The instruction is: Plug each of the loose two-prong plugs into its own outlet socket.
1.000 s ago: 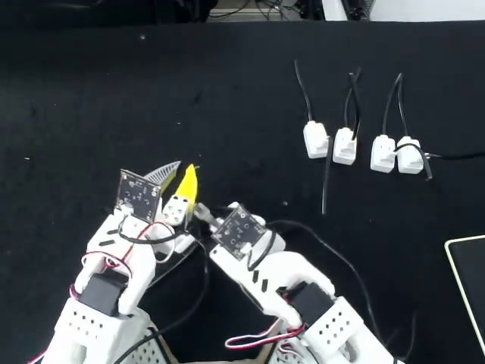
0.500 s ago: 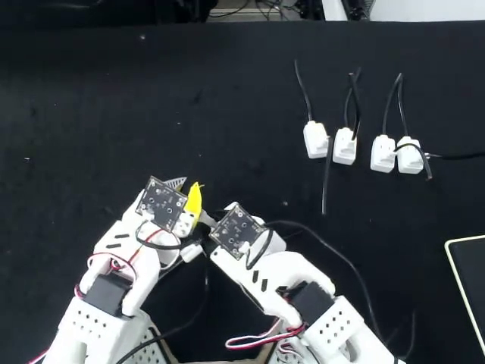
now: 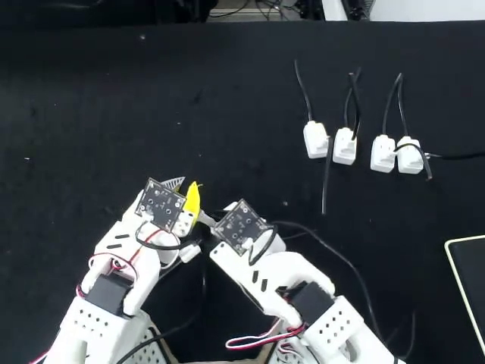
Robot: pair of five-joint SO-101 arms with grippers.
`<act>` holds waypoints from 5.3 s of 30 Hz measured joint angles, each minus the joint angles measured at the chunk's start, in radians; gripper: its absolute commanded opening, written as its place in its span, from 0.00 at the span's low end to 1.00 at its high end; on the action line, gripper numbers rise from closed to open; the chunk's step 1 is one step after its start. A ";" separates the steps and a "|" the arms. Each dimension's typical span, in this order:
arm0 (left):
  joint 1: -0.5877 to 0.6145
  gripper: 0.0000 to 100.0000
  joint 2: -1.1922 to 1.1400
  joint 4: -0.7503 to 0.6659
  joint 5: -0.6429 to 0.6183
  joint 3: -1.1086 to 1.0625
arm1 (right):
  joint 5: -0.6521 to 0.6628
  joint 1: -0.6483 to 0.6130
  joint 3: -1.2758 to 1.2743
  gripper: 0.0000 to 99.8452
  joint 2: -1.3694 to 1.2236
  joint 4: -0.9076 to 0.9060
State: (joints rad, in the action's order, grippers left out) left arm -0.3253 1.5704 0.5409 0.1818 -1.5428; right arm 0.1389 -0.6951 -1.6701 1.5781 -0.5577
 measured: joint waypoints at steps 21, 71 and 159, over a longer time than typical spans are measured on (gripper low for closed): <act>0.002 0.08 0.002 -0.006 0.000 -0.028 | -0.009 0.000 0.006 0.01 0.000 0.000; 0.005 0.08 0.005 -0.077 0.000 -0.084 | -0.009 0.002 -0.017 0.01 0.181 -0.094; 0.121 0.08 -0.014 0.126 0.031 -0.110 | 0.163 0.304 1.459 0.01 -1.355 -1.076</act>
State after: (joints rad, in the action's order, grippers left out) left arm -0.2041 1.5566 0.6667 0.2125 -1.6533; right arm 0.3015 -0.3913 -0.2110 0.2232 -1.6333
